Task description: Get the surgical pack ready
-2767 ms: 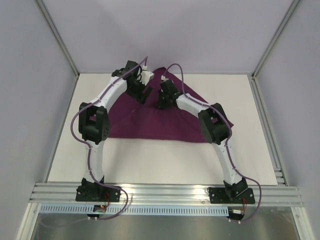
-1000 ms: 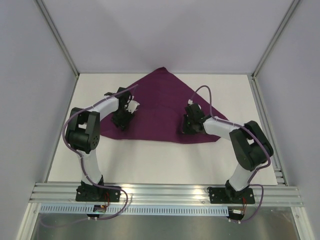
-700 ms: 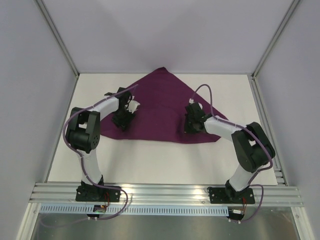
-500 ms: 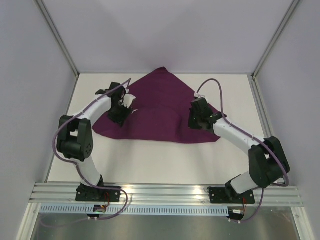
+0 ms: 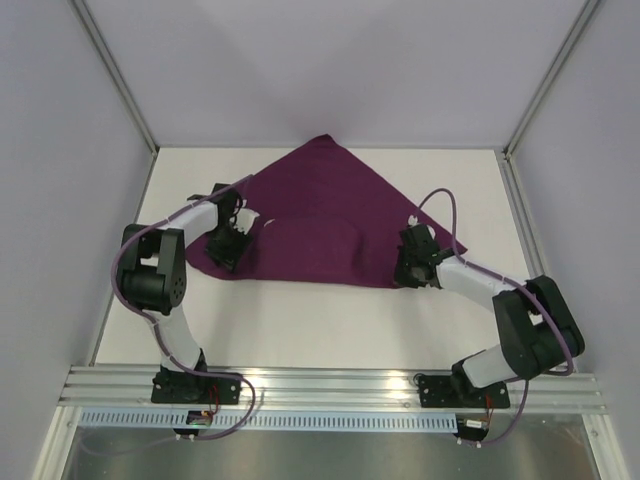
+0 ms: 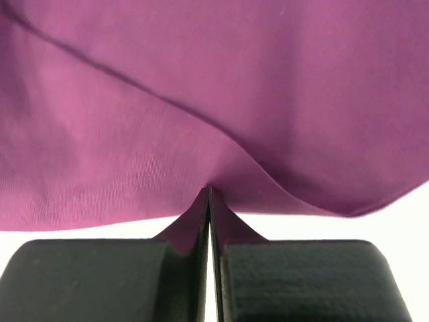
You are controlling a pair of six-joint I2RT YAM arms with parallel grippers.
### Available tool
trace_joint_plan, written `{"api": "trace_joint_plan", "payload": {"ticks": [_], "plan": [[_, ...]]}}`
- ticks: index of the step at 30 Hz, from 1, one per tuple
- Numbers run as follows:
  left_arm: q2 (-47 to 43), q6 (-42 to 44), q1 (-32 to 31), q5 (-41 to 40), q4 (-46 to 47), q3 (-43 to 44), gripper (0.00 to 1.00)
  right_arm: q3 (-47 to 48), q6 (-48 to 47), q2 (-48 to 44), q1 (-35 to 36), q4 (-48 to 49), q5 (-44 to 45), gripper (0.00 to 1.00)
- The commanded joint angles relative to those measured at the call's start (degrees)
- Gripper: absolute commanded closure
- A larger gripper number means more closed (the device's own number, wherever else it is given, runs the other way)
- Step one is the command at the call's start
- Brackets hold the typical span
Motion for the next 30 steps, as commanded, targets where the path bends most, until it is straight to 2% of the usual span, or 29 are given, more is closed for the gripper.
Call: {"api": "trace_joint_plan", "payload": {"ticks": [1,6,12,15,18,23,30], "plan": [[2.1,0.5,1.7,-1.2,4.2,-0.4,0.46,-1.0,0.1,3.0,-0.9,3.6,-0.7,0.99],[0.7,0.3,2.9,0.8,2.4,1.2,0.46,1.3,-0.4,-0.7,-1.2,0.6,0.1,1.0],[-7.4,0.5,5.3,8.3,-2.6,3.5,0.44,3.9,-0.8,-10.6,-4.3,-4.2,-0.6,0.99],[-11.1,0.6,6.0,9.5,-2.8,3.5,0.43,3.9,-0.8,-12.1,-4.6,-4.2,0.5,0.99],[-10.8,-0.2,6.7,9.7,-0.3,1.6,0.43,3.0,-0.8,-10.5,-4.9,-2.9,0.7,0.99],[-2.7,-0.7,9.6,7.8,0.5,0.1,0.46,-3.0,0.5,-3.7,-8.8,3.9,-5.8,0.99],[-3.7,-0.3,13.7,8.8,2.4,0.1,0.45,-2.6,-0.6,-1.6,-9.3,4.1,-5.0,0.99]]}}
